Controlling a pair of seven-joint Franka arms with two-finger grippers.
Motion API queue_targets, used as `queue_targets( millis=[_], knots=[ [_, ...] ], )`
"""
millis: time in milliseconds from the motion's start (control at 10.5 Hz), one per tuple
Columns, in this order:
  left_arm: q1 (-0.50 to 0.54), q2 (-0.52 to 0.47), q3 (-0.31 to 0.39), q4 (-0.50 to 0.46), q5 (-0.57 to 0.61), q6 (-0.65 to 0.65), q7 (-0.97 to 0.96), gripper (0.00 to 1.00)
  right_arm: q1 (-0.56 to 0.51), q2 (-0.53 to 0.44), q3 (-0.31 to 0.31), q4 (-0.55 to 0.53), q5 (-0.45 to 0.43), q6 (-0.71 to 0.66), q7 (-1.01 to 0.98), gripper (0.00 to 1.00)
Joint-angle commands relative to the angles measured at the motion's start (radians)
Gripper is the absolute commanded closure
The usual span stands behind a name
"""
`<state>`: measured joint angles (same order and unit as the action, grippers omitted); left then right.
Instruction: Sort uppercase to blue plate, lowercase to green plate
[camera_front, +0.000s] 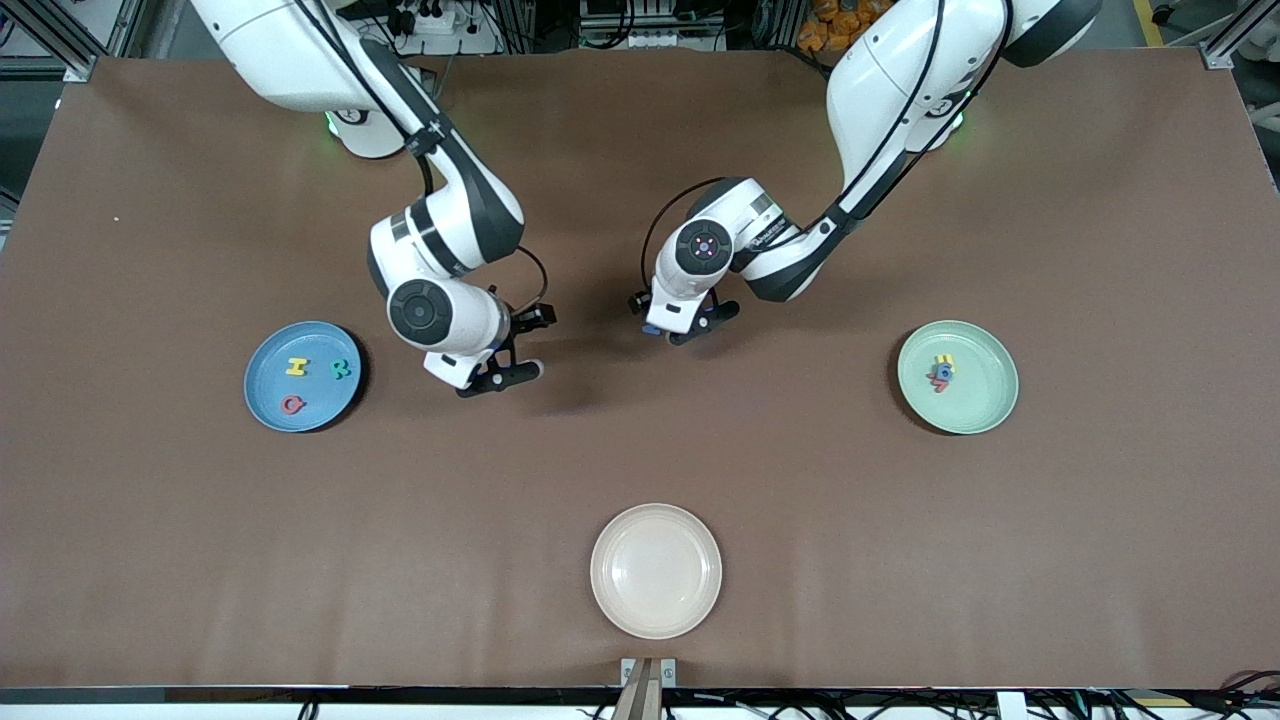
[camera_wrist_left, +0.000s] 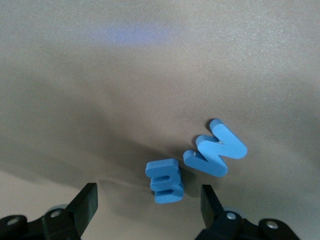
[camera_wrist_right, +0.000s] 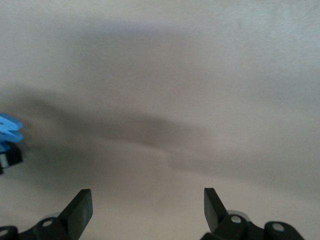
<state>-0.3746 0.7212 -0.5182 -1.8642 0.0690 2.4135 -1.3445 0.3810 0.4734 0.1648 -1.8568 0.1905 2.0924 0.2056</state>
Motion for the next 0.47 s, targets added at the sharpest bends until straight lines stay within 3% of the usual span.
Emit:
queue_targets(
  millis=[0, 380],
  knots=[
    [-0.007, 0.007, 0.006, 0.011, 0.028, 0.010, -0.021, 0.09, 0.015, -0.013, 0.039, -0.007, -0.008, 0.035, 0.090, 0.02],
    [-0.009, 0.015, 0.010, 0.019, 0.028, 0.016, -0.016, 0.10, 0.026, -0.010, 0.039, -0.012, -0.013, 0.044, 0.090, 0.02]
  ],
)
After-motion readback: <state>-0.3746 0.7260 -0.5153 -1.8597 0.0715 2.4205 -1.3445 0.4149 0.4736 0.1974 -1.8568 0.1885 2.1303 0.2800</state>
